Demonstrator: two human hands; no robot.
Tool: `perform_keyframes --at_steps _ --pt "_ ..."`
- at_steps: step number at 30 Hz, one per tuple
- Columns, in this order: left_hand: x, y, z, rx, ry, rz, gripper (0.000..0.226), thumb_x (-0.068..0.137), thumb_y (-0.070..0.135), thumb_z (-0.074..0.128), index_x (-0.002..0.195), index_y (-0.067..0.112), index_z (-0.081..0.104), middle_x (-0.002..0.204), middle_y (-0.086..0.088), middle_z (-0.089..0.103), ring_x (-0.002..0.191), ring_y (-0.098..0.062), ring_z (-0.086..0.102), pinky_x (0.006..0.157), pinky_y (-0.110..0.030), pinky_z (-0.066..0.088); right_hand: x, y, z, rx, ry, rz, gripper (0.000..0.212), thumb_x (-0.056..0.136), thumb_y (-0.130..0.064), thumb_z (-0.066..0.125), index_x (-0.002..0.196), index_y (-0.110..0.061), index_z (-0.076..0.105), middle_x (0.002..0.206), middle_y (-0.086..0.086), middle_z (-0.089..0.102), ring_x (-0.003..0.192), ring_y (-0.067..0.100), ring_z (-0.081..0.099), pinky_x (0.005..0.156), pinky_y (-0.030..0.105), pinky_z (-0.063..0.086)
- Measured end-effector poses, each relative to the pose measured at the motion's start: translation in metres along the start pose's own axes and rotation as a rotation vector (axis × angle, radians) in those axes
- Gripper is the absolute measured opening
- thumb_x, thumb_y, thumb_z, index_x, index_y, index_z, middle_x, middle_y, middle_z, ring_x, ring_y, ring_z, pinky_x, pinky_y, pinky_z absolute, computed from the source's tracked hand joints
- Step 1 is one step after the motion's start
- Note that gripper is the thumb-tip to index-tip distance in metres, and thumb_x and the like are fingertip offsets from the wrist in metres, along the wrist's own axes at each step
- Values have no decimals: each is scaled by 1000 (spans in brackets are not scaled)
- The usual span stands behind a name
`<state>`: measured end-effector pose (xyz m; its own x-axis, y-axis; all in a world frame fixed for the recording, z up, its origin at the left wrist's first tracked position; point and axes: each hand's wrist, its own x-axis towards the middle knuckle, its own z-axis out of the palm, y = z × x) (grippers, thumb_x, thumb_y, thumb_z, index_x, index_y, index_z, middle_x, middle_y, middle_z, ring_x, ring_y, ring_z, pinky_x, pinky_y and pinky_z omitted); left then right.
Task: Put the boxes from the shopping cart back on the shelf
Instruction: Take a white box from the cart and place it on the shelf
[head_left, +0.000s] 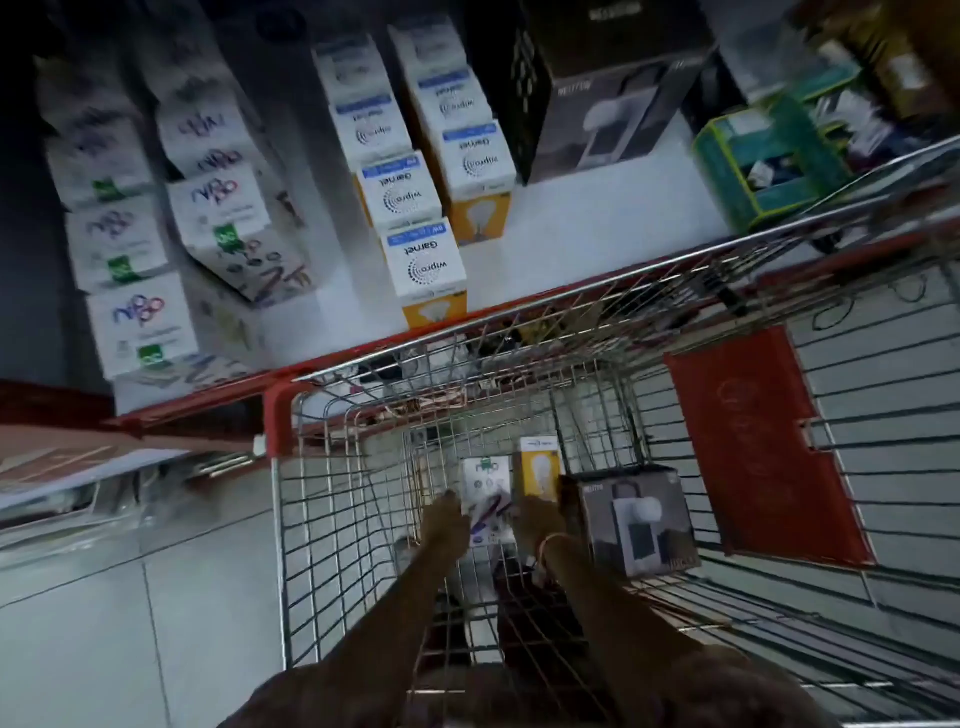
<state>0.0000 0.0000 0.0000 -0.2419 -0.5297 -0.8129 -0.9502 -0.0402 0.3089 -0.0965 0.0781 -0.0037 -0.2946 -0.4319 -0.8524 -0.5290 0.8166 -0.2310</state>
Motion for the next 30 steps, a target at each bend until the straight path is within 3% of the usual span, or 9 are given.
perform_keyframes --at_steps 3,6,10,13,15,18,24,27,30 --pt "14 -8 9 -55 -48 -10 34 89 28 58 103 -2 60 108 -23 63 98 -29 61 81 -36 49 8 -6 6 103 19 -27 34 101 -14 32 131 -5 46 121 12 58 110 23 54 101 33 38" --pt "0 -3 -6 -134 3 27 27 84 15 65 97 -9 65 90 -24 66 80 -31 64 76 -41 55 2 -9 -4 296 115 -4 30 96 -21 46 121 -13 60 122 13 65 108 26 62 85 27 47" --pt "-51 2 -55 -124 136 208 23 84 19 66 102 5 70 94 -18 75 71 -20 67 56 -15 54 -55 -19 -34 604 227 -109 27 90 -1 55 115 -6 65 99 18 71 83 21 69 72 25 56" --pt "-92 -4 -89 -243 156 350 21 83 11 66 104 10 69 95 -19 75 85 -32 70 81 -46 58 -106 -30 -50 804 321 -249 39 83 12 60 113 -14 65 76 -2 73 62 -5 67 65 17 57" --pt "-115 -7 -110 -272 185 412 28 82 9 67 109 16 67 101 -15 74 88 -29 70 83 -49 57 -129 -47 -60 748 409 -308 39 80 8 65 111 -16 68 88 -1 78 76 2 70 77 26 60" --pt "-133 -7 -138 -337 341 569 35 79 -1 68 109 17 68 100 4 73 74 -1 70 71 -21 59 -144 -79 -75 751 525 -414 39 76 3 72 106 -22 71 98 2 76 77 1 71 76 25 62" --pt "-124 17 -185 -231 884 639 21 78 -2 69 96 8 71 80 -9 78 64 -21 71 58 -20 47 -134 -148 -108 543 923 -528 27 72 -9 79 97 -12 67 91 3 78 83 12 73 79 20 56" --pt "-106 37 -193 -299 1026 545 7 81 -5 65 78 2 66 60 -16 71 48 -26 62 51 -20 29 -111 -180 -117 455 1075 -551 28 74 -11 77 99 -8 64 85 7 79 75 17 74 69 17 53" --pt "-87 50 -203 -383 1066 428 6 84 -6 59 81 -2 62 55 -20 62 40 -21 42 47 -21 26 -86 -203 -123 415 1062 -505 27 80 -12 72 104 -8 60 85 11 77 74 24 73 67 30 62"
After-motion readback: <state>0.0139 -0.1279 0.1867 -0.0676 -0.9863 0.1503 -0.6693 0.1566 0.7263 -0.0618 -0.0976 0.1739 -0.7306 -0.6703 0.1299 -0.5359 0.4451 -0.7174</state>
